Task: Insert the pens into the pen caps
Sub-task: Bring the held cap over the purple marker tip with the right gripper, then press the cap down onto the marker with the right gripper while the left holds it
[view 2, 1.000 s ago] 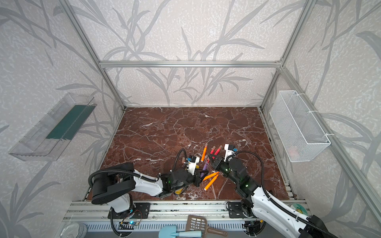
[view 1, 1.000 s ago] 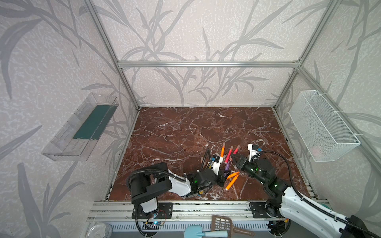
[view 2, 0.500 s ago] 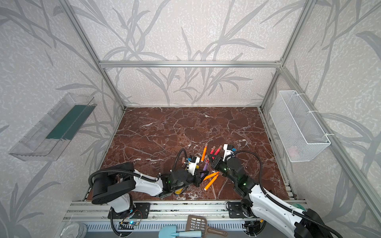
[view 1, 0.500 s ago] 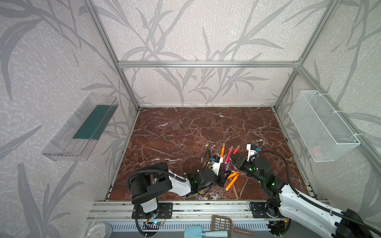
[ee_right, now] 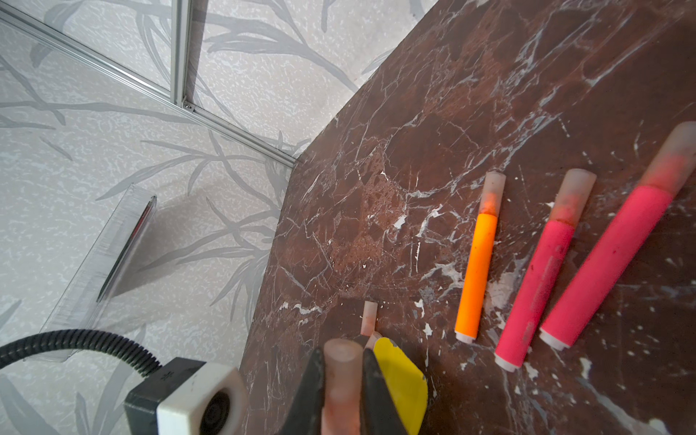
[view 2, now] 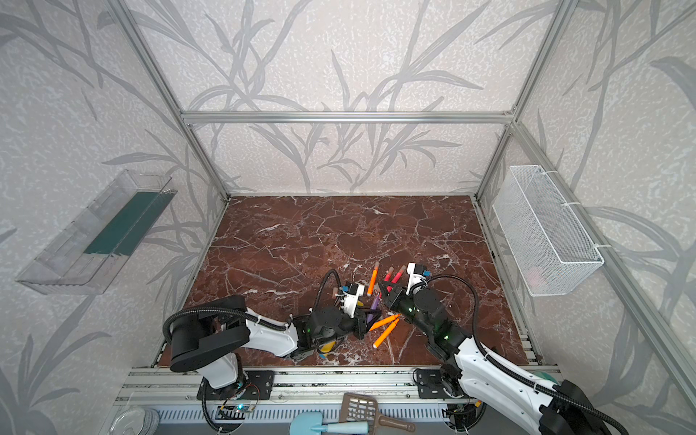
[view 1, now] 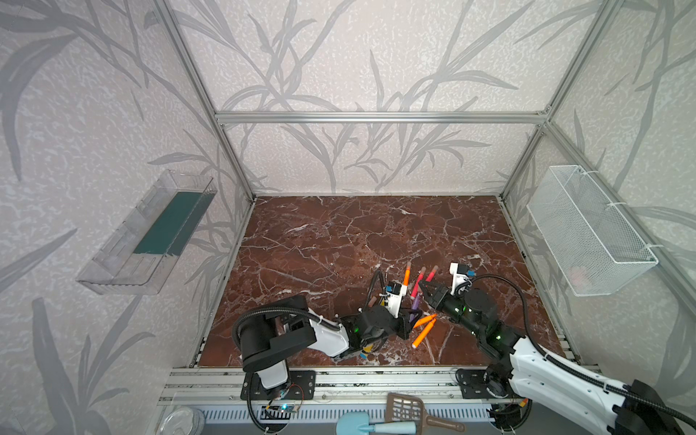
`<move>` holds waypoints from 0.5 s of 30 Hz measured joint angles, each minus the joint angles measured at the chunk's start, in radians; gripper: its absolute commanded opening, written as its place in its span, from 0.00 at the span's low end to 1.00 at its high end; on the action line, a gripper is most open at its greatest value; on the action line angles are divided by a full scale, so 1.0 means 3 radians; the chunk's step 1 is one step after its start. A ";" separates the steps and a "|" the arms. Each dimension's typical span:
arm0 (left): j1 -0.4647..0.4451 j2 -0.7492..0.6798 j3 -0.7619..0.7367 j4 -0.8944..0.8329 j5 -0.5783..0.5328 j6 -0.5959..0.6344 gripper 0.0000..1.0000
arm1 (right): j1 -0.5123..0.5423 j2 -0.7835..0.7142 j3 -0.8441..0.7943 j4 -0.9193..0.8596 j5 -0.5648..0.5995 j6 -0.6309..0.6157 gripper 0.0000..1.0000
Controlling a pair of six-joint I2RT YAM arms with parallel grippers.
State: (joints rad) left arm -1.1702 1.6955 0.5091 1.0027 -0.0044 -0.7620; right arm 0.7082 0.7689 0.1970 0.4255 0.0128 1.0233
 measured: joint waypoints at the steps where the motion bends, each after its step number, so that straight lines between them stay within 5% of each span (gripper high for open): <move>1: 0.0013 -0.0015 -0.0004 -0.0015 0.0024 0.0000 0.00 | 0.0019 0.0001 -0.0004 0.0014 0.0031 0.0000 0.00; 15: 0.0090 -0.0412 -0.0004 -0.0505 0.0055 0.0024 0.00 | 0.0158 0.0287 -0.0009 0.0429 0.0037 -0.0008 0.00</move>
State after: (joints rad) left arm -1.1431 1.5719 0.5079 0.8513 0.0120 -0.7547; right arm 0.7555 0.8551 0.1944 0.5541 0.0238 1.0210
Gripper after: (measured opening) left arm 0.162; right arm 0.150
